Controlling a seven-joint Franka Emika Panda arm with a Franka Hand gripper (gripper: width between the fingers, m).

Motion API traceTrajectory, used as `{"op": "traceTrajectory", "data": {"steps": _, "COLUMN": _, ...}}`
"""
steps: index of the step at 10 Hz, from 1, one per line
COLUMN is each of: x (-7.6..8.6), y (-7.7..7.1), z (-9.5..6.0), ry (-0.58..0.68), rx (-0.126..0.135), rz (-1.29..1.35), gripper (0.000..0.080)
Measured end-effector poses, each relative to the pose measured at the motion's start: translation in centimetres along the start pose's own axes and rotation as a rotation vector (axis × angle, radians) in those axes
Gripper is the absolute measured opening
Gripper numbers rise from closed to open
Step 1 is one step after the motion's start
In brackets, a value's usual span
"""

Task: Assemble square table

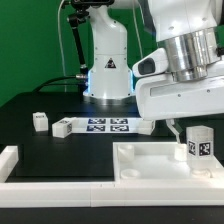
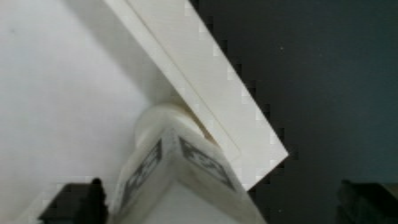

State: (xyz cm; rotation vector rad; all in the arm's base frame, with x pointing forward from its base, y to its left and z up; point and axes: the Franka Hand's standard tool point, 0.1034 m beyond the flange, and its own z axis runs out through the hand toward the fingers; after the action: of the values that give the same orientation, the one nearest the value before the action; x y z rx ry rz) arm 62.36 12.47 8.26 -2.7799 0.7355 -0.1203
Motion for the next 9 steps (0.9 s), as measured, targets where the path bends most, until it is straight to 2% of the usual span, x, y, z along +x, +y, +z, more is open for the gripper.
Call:
{"op": "traceTrajectory", "data": {"steps": 1, "x": 0.47, "y": 0.33, "z": -0.31, "ry": 0.014, "rx": -0.023, "rz": -0.218, "gripper": 0.0649}}
{"op": "traceTrajectory", "data": {"steps": 2, "x": 0.80, "y": 0.53, "z": -0.47, "ry": 0.024, "rx": -0.033, "rz": -0.370, "gripper": 0.0649}}
{"op": "traceTrajectory", "data": {"steps": 4, "x": 0.69, "y": 0.47, "z": -0.28, "ry": 0.044, "rx": -0.030, "rz": -0.452, "gripper": 0.0649}}
{"op": "traceTrajectory", "data": {"steps": 6, "x": 0.67, "y": 0.49, "z": -0.23, "ry": 0.043, "rx": -0.028, "rz": -0.435, "gripper": 0.0388}}
{"op": "traceTrajectory", "data": {"steps": 7, "x": 0.87, "y": 0.73, "z": -0.27, "ry": 0.046, "rx": -0.030, "rz": -0.406, "gripper": 0.0388}}
{"op": "traceTrajectory", "data": {"steps": 8, "x": 0.98, "y": 0.91, "z": -0.26, "ry": 0.047, "rx": -0.028, "rz": -0.325, "gripper": 0.0300}}
{"op": "traceTrajectory", "data": {"steps": 9, "x": 1.05, "y": 1.04, "z": -0.25, "ry": 0.049, "rx": -0.027, "rz": -0.220, "gripper": 0.0299}}
